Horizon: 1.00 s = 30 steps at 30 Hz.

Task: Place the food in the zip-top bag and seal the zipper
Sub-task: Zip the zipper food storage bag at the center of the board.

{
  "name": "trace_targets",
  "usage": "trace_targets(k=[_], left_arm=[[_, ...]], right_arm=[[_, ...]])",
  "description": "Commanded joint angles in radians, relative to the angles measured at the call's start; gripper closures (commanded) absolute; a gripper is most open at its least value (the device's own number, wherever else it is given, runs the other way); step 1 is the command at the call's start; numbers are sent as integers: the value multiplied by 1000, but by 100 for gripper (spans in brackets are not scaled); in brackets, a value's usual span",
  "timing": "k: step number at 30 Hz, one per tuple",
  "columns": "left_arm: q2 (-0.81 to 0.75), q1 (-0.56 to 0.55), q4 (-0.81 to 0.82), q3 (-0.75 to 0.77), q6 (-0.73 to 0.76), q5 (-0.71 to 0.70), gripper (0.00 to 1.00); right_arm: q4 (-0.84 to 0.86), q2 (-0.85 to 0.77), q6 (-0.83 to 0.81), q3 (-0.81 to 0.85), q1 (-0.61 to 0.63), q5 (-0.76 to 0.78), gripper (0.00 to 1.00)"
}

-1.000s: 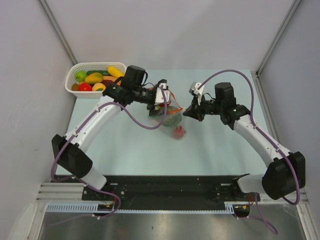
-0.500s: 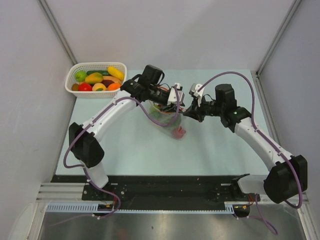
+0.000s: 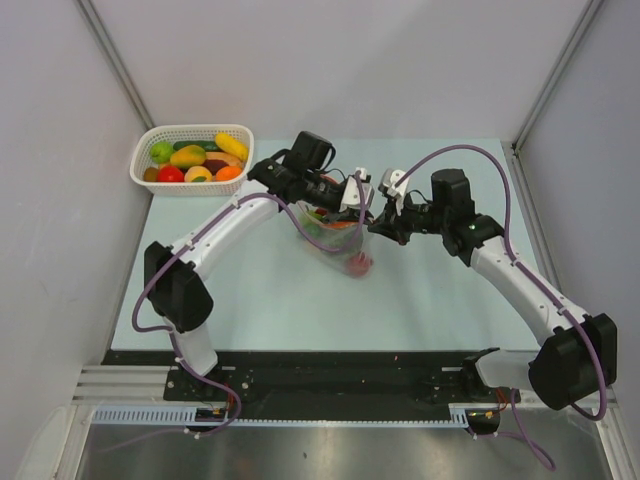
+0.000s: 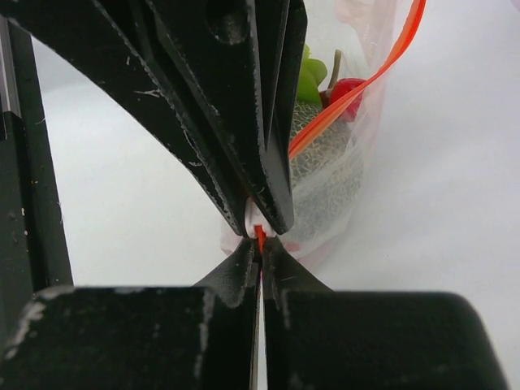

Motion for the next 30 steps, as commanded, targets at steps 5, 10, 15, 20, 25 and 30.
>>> trace_targets(k=[5,10,15,20,25,30], left_arm=[[25,93,-103,61,94,-91,100],[12,129,-149,64,126,-129,100],[7,184,-181,66,155,-182,100],[-10,234,-206,66,175,-238,100],[-25,297,-212,57,169,-267,100],[-45,364,-206,35,172,-300,100]], right_arm=[[33,-66,-8,-11,-65,-35,100],[35,-75,-8,-23,-107,-44,100],[26,-77,-19,-26,-156,-43,100],[33,-68,-4,-28,-211,-43,100],[27,-61,5,-28,-248,-47,100],[16,-55,-1,-28,-278,-46,100]])
